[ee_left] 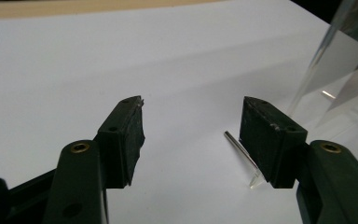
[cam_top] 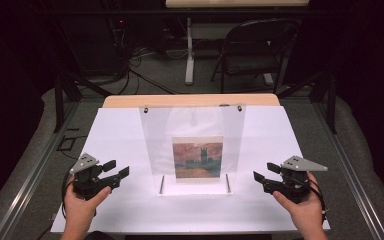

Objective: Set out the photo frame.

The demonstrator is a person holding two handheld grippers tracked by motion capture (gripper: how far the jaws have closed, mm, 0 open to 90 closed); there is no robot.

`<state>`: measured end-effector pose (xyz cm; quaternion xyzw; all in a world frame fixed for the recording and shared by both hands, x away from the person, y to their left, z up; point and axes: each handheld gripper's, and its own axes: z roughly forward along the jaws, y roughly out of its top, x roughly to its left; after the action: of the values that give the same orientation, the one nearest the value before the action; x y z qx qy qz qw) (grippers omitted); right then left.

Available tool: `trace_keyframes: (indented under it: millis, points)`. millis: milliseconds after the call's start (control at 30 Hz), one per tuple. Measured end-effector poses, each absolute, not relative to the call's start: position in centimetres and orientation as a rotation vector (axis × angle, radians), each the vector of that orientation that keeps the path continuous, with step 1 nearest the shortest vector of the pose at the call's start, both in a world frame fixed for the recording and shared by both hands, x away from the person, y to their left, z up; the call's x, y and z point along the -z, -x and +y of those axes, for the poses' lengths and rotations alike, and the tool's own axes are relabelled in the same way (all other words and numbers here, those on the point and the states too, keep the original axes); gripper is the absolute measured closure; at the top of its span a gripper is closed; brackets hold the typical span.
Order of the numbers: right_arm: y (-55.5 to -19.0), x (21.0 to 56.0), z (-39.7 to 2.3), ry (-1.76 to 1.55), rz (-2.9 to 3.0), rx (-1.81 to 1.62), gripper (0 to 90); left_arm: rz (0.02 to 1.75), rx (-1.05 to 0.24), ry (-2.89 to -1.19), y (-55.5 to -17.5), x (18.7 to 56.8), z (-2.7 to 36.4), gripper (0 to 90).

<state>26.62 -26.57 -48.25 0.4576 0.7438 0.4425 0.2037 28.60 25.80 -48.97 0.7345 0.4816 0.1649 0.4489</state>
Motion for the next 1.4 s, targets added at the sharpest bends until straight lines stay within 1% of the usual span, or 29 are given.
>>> trace_keyframes:
  millis: [67,167,367,533,867,1067,1400]
  points:
    - [-26.8,49.6,-26.2,-1.286,2.086,-1.233,39.2,1.204,-0.407,-1.813,-28.9,50.1,25.6,39.3]
    - [-27.1,51.1,-25.5,-1.251,2.093,-1.206,39.2,1.212,-0.371,-1.801,-29.5,51.4,25.3,39.0]
    - [-27.7,52.6,-25.2,-1.223,2.073,-1.234,39.0,1.184,-0.429,-1.824,-30.0,52.8,25.0,38.5]
    - [-27.9,53.8,-25.1,-1.251,2.087,-1.220,39.0,1.168,-0.441,-1.852,-30.0,53.6,24.7,38.5]
    - [-28.3,54.8,-25.3,-1.323,2.164,-1.199,37.9,1.131,-0.430,-1.938,-30.0,54.3,23.9,38.4]
    - [-28.2,54.8,-24.8,-1.273,2.187,-1.200,37.8,1.105,-0.419,-1.996,-30.0,54.5,23.3,38.5]
    - [-28.0,54.7,-24.3,-1.231,2.210,-1.174,39.7,1.108,-0.407,-2.002,-30.0,54.5,23.3,38.5]
